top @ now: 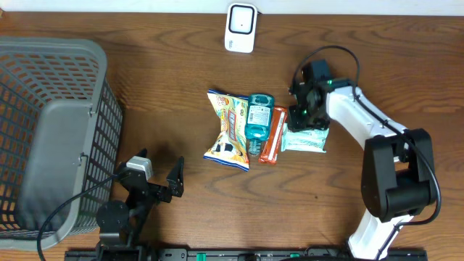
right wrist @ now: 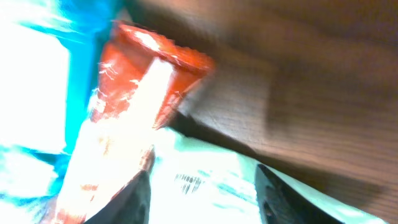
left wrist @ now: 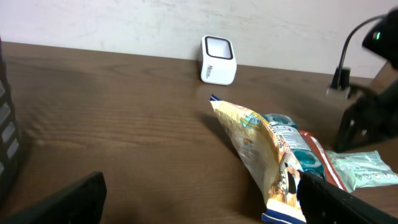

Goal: Scan the item barcode
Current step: 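Drag the wipes pack rightward across the table with the right gripper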

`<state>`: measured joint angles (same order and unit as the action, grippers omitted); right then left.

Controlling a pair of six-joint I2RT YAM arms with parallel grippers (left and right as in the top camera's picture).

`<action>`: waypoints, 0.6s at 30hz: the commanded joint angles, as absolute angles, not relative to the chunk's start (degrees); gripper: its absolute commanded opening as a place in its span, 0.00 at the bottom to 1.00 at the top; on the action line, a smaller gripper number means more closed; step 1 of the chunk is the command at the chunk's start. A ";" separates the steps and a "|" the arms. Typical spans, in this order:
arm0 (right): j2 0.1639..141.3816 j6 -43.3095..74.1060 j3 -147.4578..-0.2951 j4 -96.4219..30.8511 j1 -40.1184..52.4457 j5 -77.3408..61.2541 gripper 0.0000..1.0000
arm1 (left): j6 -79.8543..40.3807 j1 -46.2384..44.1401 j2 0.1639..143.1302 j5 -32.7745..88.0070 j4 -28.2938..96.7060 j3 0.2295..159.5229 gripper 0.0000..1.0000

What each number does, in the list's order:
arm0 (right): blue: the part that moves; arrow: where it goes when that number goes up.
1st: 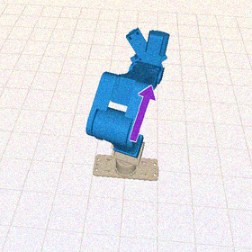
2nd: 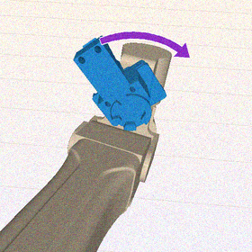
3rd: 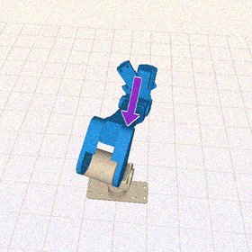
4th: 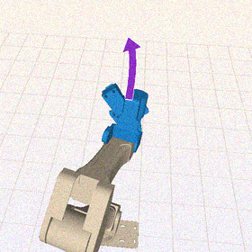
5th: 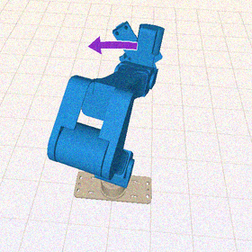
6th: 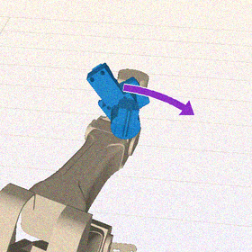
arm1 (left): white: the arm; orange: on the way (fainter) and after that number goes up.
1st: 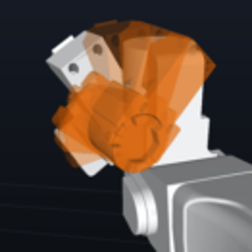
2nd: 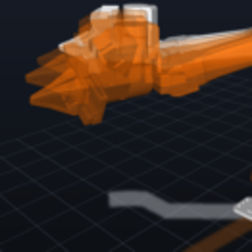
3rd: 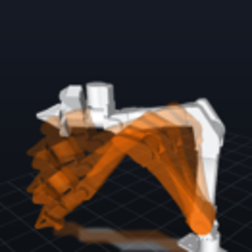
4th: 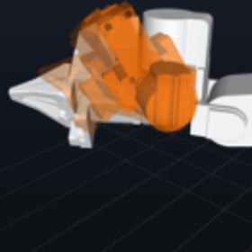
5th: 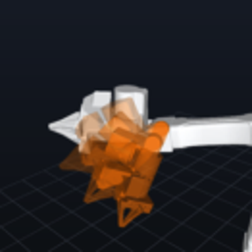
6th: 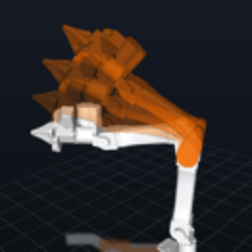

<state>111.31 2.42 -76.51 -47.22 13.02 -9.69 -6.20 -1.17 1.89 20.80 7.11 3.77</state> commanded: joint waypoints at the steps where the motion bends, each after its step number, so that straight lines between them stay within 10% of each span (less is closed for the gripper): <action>1: 109.84 8.43 -86.32 -54.68 13.17 -12.14 0.61 | -6.50 -0.97 1.85 20.95 8.45 2.72 0.98; 9: 107.22 51.20 -87.24 -71.18 13.06 -2.90 0.71 | -6.50 -0.97 1.85 20.95 8.45 2.72 0.98; 18: 107.22 70.72 -69.19 -53.87 13.06 -8.88 0.70 | -6.50 -0.97 1.85 20.95 8.45 2.72 0.98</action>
